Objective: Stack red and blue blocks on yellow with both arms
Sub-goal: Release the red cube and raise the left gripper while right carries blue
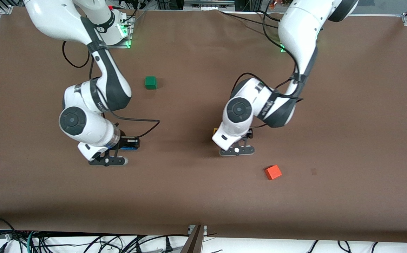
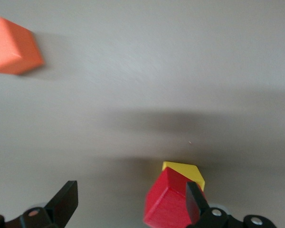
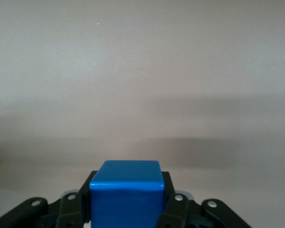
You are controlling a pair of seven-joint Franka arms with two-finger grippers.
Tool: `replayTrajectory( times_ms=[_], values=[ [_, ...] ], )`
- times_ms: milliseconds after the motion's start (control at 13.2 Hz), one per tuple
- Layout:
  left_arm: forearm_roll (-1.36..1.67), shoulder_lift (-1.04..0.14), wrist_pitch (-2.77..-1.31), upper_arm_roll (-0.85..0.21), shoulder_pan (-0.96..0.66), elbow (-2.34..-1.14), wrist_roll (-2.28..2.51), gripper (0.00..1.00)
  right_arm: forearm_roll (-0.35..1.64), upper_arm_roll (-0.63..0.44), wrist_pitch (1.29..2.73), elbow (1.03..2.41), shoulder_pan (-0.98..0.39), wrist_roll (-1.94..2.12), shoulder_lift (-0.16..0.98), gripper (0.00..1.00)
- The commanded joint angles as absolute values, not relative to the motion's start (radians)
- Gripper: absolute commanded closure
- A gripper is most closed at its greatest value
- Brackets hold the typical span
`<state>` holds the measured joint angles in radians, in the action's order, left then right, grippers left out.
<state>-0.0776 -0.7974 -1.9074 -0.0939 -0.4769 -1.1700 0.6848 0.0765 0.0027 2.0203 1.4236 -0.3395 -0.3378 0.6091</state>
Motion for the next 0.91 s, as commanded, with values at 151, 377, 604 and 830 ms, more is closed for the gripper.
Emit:
replayTrajectory(
  times_ms=[151,377,604,830],
  values=[
    [-0.064,-0.709,-1.847,-0.107,-0.298,-1.112,0.664,0.00,0.117,0.003,1.994,1.316,-0.461,-0.581,0.632,0.49],
    [-0.064,-0.654,-1.845,-0.109,-0.161,-1.112,0.643,0.00,0.115,0.003,2.006,1.221,-0.576,-0.780,0.681,0.49],
    [-0.066,-0.580,-1.781,-0.106,-0.039,-1.112,0.342,0.00,0.107,-0.003,2.039,1.048,-0.695,-0.972,0.805,0.49],
    [-0.066,-0.505,-1.663,-0.103,0.063,-1.112,0.110,0.00,0.056,-0.023,2.095,1.014,-0.776,-1.020,0.851,0.49]
  ],
)
